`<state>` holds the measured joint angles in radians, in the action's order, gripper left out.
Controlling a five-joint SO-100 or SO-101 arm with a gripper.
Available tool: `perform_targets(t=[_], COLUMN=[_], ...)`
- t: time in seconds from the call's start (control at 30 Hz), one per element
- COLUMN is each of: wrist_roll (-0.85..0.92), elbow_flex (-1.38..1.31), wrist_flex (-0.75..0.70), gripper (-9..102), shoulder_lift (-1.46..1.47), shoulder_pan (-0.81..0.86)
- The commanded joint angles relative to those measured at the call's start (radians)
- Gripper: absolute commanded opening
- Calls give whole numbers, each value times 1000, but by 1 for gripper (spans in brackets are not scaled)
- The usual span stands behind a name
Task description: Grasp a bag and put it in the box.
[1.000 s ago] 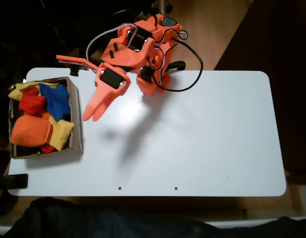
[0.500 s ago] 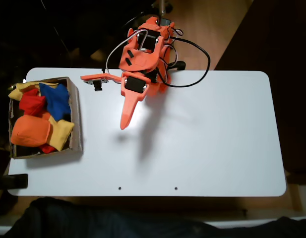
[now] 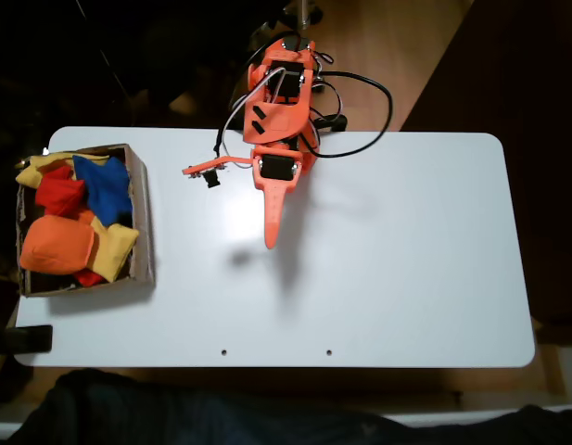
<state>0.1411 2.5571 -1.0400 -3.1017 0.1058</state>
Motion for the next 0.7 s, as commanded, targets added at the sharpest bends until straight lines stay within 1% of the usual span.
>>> perform_targets(t=[0.0,0.33,0.67], wrist_roll=[-6,-25,-28], elbow_flex=[25,144,201], wrist_flex=[-11,-52,-91], gripper=[49,49,47], shoulder_lift=[-34,-106,-133], shoulder_pan=[-21,-80,-117])
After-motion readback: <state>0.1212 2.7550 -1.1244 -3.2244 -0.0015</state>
